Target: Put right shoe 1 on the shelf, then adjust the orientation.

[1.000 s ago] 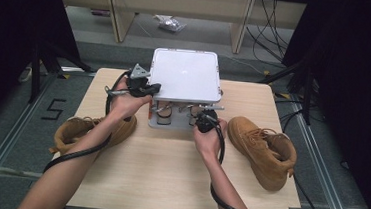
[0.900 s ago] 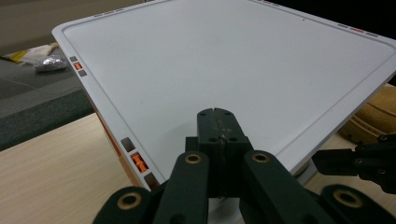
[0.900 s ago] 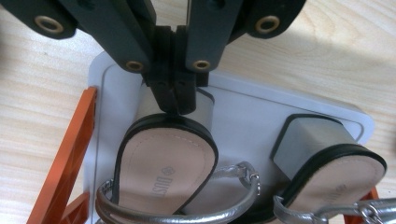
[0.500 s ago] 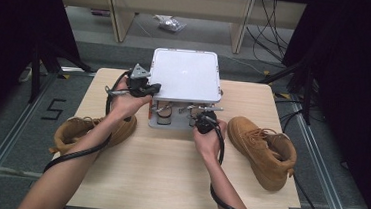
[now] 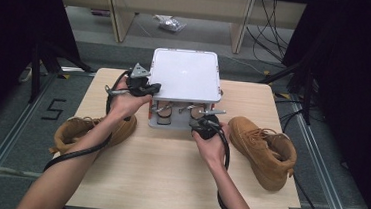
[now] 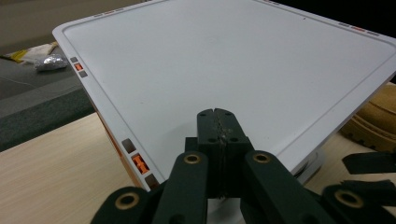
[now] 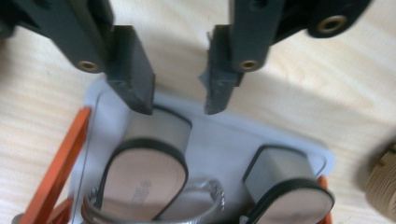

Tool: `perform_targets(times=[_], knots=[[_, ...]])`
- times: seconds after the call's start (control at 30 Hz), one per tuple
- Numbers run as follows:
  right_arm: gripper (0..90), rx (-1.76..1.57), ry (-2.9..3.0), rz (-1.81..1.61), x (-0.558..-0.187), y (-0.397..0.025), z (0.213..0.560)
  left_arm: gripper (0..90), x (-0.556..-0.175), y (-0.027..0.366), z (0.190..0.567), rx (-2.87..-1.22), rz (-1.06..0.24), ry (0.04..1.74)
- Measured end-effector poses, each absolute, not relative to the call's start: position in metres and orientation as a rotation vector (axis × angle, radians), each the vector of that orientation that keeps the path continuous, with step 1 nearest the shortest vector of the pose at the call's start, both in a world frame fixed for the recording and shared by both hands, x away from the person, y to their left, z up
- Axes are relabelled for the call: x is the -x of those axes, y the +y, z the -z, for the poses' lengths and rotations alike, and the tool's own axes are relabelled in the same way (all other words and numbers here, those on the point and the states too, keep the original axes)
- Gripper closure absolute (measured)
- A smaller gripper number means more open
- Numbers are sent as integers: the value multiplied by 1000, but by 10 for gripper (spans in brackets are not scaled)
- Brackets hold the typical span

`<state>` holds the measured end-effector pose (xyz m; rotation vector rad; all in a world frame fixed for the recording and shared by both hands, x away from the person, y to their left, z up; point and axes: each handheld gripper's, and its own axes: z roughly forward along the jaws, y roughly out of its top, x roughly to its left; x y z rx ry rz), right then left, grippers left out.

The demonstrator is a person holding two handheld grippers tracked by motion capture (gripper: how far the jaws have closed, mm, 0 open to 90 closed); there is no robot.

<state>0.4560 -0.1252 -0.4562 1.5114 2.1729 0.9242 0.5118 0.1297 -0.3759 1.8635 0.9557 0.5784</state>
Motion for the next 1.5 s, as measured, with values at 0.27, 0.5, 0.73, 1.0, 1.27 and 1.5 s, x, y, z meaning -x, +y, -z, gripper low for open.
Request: perform_targets(times=[0.27, 0.5, 0.73, 1.0, 1.27, 1.5], knots=[[496, -1473, 2193, -945, -429, -143, 456, 753, -502, 139, 359, -1851, -589, 930], [478, -1448, 2166, -1011, -409, -160, 466, 673, -482, 171, 351, -1868, -644, 916], [473, -1469, 2122, -1065, -392, -174, 473, 599, -459, 206, 352, -1898, -678, 937], [446, -1464, 2103, -1067, -386, -182, 472, 573, -437, 243, 357, -1907, -662, 997], [430, -1468, 2117, -1047, -383, -181, 473, 566, -411, 282, 358, -1916, -672, 1051], [425, -1507, 2101, -1044, -381, -181, 472, 552, -393, 317, 363, -1914, -688, 1144]])
